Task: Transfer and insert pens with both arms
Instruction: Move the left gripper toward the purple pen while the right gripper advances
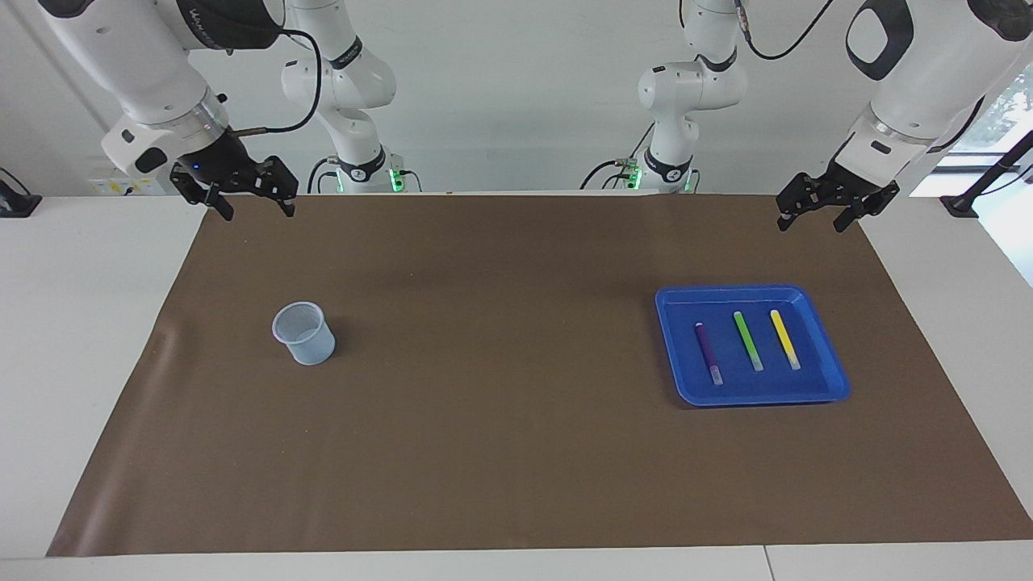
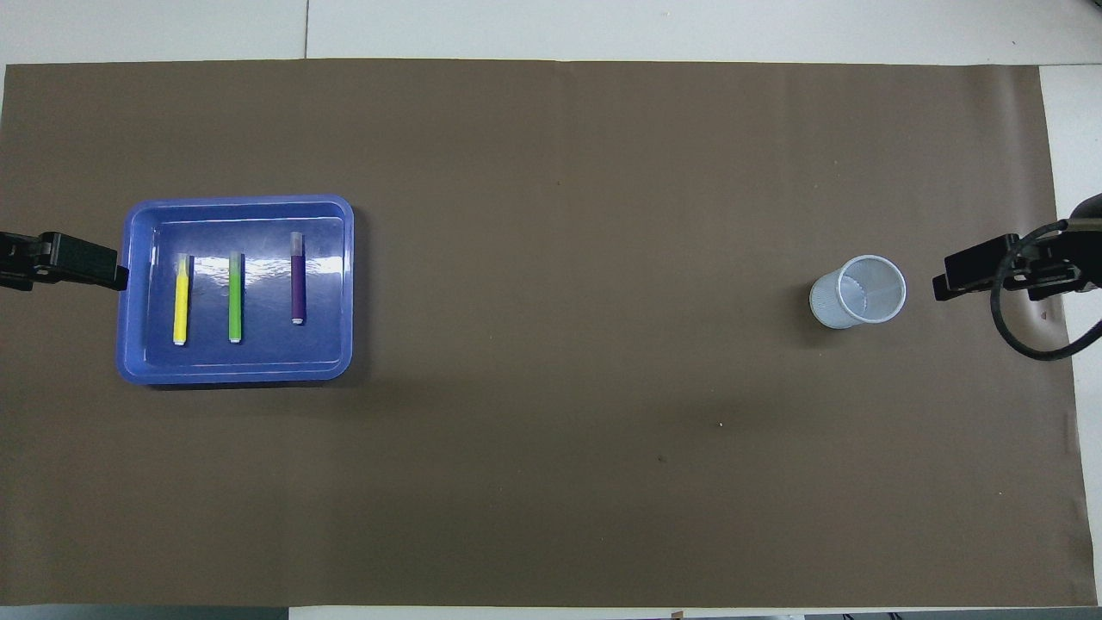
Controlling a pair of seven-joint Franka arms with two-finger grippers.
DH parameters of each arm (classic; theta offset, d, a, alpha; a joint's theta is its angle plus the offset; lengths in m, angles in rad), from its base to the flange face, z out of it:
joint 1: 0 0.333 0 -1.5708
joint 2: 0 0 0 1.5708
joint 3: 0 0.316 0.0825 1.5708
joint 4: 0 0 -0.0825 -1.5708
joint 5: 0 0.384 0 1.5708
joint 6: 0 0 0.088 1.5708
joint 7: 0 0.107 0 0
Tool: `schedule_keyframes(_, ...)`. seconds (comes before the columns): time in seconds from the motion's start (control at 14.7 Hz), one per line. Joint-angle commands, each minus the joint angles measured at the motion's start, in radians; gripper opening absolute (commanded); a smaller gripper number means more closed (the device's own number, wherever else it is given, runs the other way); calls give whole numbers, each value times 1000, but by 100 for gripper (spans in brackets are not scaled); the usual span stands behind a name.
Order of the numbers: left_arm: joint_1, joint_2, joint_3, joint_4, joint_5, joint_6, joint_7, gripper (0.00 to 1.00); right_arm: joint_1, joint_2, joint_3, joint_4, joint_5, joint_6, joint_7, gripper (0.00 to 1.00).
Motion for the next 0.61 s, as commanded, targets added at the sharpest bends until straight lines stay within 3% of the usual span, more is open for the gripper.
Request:
schedule_keyframes(0.0, -7, -35, 15, -41, 1, 12, 14, 100, -24, -35, 2, -52, 132, 4, -17, 100)
schedule_keyframes(0.27, 2, -38, 15, -40, 1, -1, 4, 100, -46, -108, 0, -211, 366, 86, 8, 100)
schedule_keyframes(0.54, -18, -38, 4, -129, 1, 166, 3, 100, -34, -140, 0, -288, 487, 174, 83, 100)
